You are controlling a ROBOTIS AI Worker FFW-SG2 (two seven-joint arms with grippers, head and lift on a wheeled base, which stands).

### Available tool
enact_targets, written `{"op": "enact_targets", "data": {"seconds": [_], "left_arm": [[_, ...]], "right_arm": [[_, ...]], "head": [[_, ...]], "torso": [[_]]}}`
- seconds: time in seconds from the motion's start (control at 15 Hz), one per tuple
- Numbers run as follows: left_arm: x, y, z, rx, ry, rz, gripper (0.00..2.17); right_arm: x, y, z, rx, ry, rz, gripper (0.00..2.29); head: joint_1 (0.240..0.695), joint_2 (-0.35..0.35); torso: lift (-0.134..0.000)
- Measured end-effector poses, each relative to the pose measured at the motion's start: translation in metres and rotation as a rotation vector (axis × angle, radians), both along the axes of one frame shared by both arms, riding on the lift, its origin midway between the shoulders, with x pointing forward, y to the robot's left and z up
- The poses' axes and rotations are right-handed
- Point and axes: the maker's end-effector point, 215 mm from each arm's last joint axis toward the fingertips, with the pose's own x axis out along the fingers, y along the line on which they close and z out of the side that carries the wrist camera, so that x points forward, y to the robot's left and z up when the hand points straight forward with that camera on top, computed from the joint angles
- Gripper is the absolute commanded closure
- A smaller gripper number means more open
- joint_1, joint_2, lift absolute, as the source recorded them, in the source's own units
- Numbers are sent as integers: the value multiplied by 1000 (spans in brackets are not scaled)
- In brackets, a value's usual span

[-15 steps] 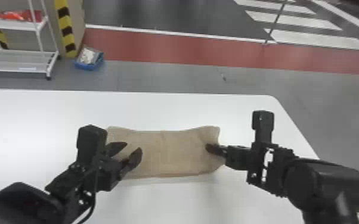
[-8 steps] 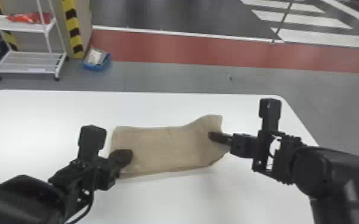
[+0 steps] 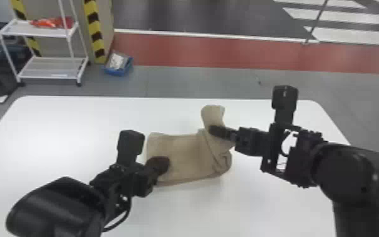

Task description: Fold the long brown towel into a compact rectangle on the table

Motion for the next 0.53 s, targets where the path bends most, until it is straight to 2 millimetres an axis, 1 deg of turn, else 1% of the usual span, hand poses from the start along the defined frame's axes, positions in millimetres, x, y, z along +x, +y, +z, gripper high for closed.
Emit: {"op": "enact_targets", "data": {"seconds": [0.2,0.33,0.4,0.53], "left_arm": [[-3,-12,1,-3,-2,-15,1622],[-7,-15,-1,1,10,-21,1622],[-8,-16,-3,2,16,-24,1622],[-10,-13,-3,-4,21,-21,1622]], "right_arm": [[-2,33,6,3,3,42,1237],[-6,51,1,-18,20,72,1237],[-9,56,-6,-35,37,81,1237],[-11,56,-16,-73,65,81,1237]], "head": [[695,-90],[695,-76],[695,-71],[695,-65]], "torso": [[-124],[-124],[-124],[-124]]}}
